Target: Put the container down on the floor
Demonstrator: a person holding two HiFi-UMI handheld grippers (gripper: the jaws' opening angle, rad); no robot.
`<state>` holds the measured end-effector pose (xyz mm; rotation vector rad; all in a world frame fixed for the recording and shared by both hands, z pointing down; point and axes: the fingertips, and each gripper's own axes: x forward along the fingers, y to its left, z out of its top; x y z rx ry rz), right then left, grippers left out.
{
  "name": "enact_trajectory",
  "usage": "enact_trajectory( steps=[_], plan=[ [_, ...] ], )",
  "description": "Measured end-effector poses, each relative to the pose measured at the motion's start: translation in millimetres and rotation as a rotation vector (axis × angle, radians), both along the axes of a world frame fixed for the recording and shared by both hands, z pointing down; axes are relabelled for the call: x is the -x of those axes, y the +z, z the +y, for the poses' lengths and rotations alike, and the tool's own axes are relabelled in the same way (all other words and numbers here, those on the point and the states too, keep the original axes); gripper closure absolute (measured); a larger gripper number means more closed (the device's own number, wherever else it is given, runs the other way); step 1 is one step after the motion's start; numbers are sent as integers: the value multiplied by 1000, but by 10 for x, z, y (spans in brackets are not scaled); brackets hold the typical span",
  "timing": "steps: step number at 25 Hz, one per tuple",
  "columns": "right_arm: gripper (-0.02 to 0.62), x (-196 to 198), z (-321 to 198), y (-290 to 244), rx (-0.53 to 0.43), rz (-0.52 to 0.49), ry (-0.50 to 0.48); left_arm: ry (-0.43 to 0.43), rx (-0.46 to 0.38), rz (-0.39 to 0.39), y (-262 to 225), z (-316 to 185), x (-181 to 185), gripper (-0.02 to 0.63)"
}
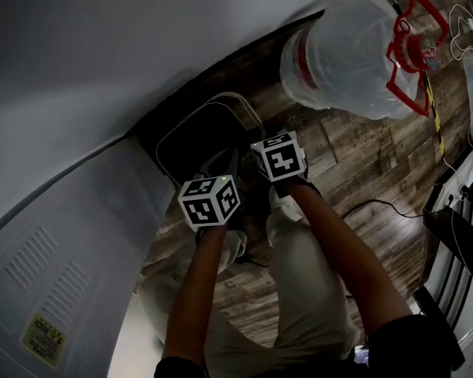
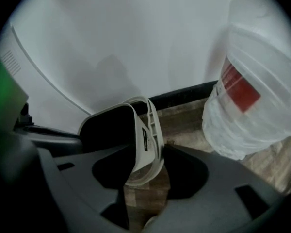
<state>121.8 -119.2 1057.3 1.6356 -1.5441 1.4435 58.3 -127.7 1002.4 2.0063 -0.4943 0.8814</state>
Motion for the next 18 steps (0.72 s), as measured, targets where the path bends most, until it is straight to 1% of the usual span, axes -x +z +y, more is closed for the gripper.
enact_trajectory(
  steps=[4,8,18],
  plan=[
    [426,0,30,59,8,-4,4,3,6,-3,79,10,4,592],
    [426,8,27,80,9,-28,23,8,12,-3,115,30,14,592],
    [426,3,44,62,18,-13,26,10,11,4,100,5,40,592]
  ],
)
